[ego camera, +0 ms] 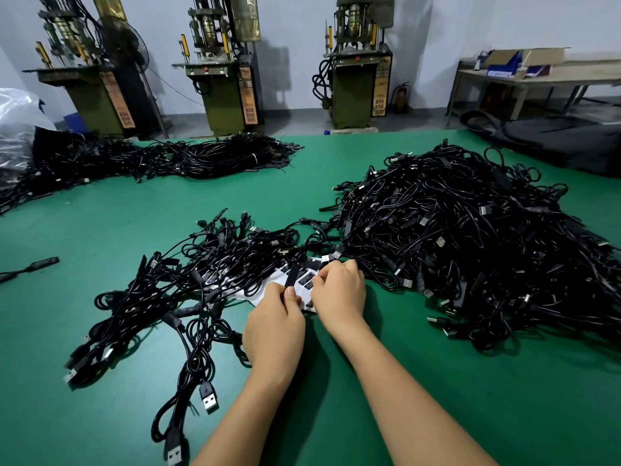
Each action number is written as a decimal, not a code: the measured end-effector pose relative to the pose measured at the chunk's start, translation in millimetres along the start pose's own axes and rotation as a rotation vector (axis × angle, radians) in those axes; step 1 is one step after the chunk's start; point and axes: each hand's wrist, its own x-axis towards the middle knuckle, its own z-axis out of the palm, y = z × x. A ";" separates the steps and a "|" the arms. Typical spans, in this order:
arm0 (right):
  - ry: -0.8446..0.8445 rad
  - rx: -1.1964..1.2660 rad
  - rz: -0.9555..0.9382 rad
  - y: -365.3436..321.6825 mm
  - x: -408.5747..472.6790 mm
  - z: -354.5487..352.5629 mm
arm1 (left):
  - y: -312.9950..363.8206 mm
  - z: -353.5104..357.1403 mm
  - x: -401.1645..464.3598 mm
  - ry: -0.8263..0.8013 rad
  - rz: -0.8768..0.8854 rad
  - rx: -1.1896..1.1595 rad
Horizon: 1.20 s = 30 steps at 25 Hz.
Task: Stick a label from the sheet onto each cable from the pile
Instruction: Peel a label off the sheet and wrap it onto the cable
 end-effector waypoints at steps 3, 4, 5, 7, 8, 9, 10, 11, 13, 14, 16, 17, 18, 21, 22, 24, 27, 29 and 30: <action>-0.023 -0.025 -0.030 1.2 0.5 0.4 | 0.7 -0.3 -0.2 -0.006 0.009 0.004; -0.026 -0.046 -0.049 0.9 0.1 1.5 | 0.9 -0.4 -0.1 -0.009 0.012 0.010; -0.025 -0.070 -0.068 0.3 -0.5 2.7 | 1.3 -0.5 0.1 -0.013 0.015 0.019; -0.011 -0.110 -0.105 -0.1 -1.9 4.6 | 1.7 -0.7 0.2 -0.022 0.017 0.032; -0.002 -0.129 -0.127 0.0 -2.6 5.2 | 1.8 -0.7 0.1 -0.026 0.017 0.037; 0.006 -0.150 -0.150 0.2 -3.4 5.4 | 1.7 -0.8 -0.1 -0.031 0.018 0.040; 0.012 -0.172 -0.174 0.2 -4.2 5.6 | 1.6 -0.7 0.0 -0.034 0.019 0.044; 0.018 -0.193 -0.196 -0.1 -5.5 5.7 | 1.4 -0.8 0.1 -0.037 0.022 0.048; 0.032 -0.236 -0.231 -1.2 -8.0 5.7 | 1.4 -0.9 0.6 -0.038 0.025 0.055; 0.040 -0.254 -0.244 -1.9 -9.0 5.4 | 1.4 -0.9 0.9 -0.036 0.025 0.058; 0.041 -0.285 -0.264 -2.7 -10.2 5.3 | 1.1 -0.8 1.0 -0.033 0.025 0.061; 0.036 -0.305 -0.281 -3.0 -10.8 5.5 | 1.0 -0.8 1.0 -0.031 0.026 0.062; 0.034 -0.328 -0.304 -3.1 -11.1 6.1 | 0.7 -0.6 1.0 -0.029 0.027 0.061; 0.040 -0.371 -0.351 -3.1 -11.2 7.0 | 0.0 -0.3 1.7 -0.025 0.033 0.065; 0.042 -0.377 -0.358 -3.0 -10.9 7.1 | 0.1 -0.1 1.7 -0.025 0.035 0.067; 0.040 -0.377 -0.365 -2.2 -10.5 7.6 | 0.2 0.0 1.7 -0.023 0.037 0.066; 0.040 -0.306 -0.353 -1.3 -10.9 7.8 | 0.4 -0.2 1.4 -0.024 0.039 0.068; 0.049 -0.214 -0.349 -0.6 -10.1 6.7 | 0.7 -0.5 1.1 -0.021 0.039 0.069; 0.053 -0.168 -0.346 -0.2 -9.0 6.2 | 0.8 -0.6 0.9 -0.020 0.039 0.070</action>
